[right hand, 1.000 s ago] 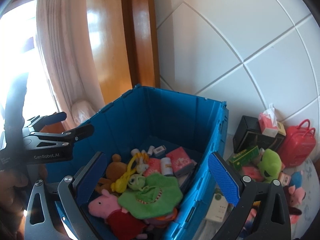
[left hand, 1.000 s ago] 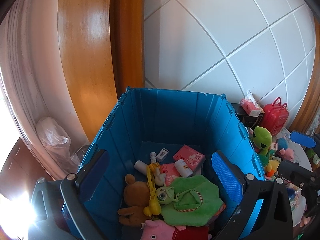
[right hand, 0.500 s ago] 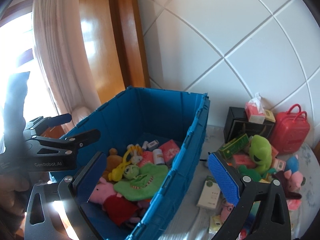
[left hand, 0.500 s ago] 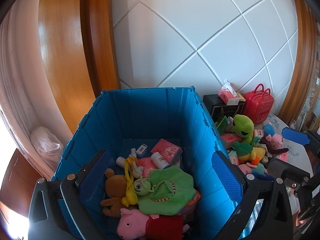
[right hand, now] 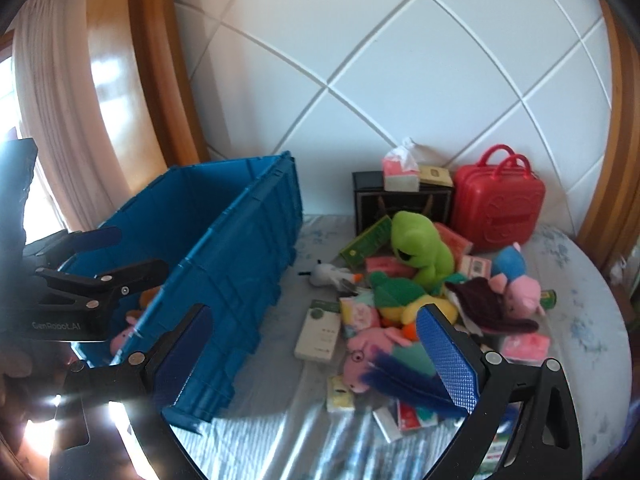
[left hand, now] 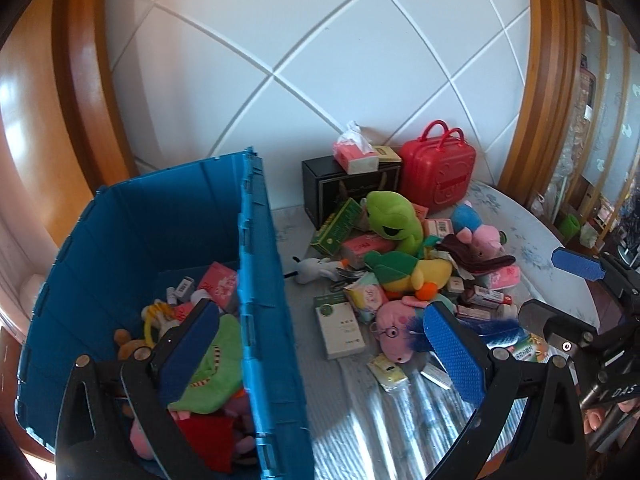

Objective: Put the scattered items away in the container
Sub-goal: 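Move both tools back from the crate over the pile of items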

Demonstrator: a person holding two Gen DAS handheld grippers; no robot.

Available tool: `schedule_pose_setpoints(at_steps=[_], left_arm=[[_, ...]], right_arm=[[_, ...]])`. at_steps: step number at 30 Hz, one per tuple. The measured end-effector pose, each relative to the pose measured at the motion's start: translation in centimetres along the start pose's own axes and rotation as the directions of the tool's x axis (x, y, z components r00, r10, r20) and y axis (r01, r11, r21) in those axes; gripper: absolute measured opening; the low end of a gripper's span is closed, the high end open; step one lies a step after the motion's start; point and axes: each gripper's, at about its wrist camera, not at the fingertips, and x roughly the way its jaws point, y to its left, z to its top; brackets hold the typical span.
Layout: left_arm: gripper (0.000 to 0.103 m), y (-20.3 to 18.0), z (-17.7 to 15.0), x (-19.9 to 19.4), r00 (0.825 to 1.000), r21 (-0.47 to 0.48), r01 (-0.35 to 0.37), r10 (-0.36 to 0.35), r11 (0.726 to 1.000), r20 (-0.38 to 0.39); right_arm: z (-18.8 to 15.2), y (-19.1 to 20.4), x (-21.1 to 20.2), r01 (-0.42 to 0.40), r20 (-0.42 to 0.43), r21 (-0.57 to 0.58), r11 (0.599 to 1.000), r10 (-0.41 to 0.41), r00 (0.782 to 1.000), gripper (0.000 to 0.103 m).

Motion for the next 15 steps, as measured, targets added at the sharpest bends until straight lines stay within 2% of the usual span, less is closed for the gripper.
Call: schedule_pose_setpoints(at_steps=[4,8,15], left_arm=[[0.103,-4.5,-1.2,2.3,0.998,0.027,0.037,-0.036,0.999,-0.045],[0.103,-8.1,-3.9,5.8,0.992,0.042,0.061,-0.056,0.997,-0.116],[0.103,-11.9,-10.1,11.9,0.966,0.028,0.054,-0.045,0.998,-0.253]], right_arm=[[-2.7,-5.8,-0.6,0.064,-0.049,0.056,0.996,-0.062,0.997,0.103],[-6.2,-11.3,-1.3,0.132,-0.088,0.093,0.987,-0.124,0.988,0.103],[-13.7,-19.9,-1.2,0.218,-0.228,0.129,0.967,-0.185,0.956,0.103]])
